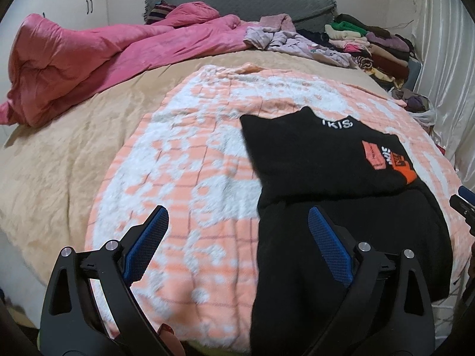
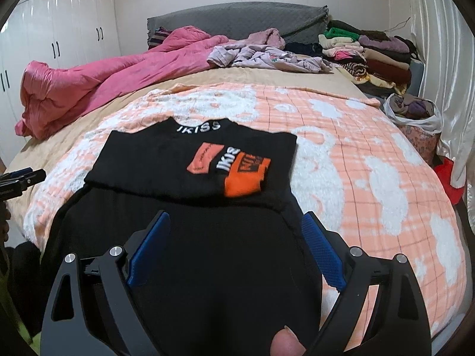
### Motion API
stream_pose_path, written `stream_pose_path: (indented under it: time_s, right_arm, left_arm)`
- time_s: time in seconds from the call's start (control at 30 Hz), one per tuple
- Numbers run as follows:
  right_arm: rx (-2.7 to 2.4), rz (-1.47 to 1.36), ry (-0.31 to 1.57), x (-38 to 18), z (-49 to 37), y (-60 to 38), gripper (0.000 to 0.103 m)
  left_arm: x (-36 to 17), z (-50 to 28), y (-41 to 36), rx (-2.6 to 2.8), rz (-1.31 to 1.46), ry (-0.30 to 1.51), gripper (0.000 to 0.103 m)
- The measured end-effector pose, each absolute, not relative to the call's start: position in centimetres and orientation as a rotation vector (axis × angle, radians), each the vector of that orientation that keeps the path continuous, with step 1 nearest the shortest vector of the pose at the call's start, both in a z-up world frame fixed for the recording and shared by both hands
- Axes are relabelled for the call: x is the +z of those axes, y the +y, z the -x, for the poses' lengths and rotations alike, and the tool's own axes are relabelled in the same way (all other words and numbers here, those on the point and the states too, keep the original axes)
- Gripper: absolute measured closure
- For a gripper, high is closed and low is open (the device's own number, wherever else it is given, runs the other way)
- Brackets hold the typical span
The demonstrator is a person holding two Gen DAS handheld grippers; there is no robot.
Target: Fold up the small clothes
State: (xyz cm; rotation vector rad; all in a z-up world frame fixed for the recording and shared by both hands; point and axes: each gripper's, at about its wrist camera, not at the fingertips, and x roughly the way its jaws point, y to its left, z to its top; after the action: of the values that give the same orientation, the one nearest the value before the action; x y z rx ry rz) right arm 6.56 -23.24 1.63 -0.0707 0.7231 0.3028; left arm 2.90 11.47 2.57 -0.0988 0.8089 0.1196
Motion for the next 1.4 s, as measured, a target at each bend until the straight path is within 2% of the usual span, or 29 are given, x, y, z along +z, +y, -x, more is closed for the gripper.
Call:
stream_pose_path:
  time_s: [0.7,0.9,1.0,1.07,1.4]
  right_arm:
    - [0.258,0.071,0.819,-1.5,-2.7,-27.0,0.014]
    - [0.247,0.058,0.856,-2.5,-2.0,-28.1,0.014]
    - [0.246,0.053,0.874,-2.9,-1.5,-28.6,0.014]
    - [0.245,0.055,0.887,-3.3,-1.2,-28.9,0.014]
    - [0.235,0.043,0.951,-5.0,0.5,-31.1,0.014]
  left_arm:
    - [-0.6,4.0,10.1,0.013,0.081,0.922,0.015]
    - [-2.0,5.6,9.6,-0.028,0.102,0.968,0.021]
    - [-3.1,6.1,9.7,-0.053,0.131,1.005,0.029]
    - [-3.5,6.3,10.0,-0.061,0.161,1.021,0.039]
    - [-5.5,6.0,9.2,-0.133,0.204,1.097,0.06]
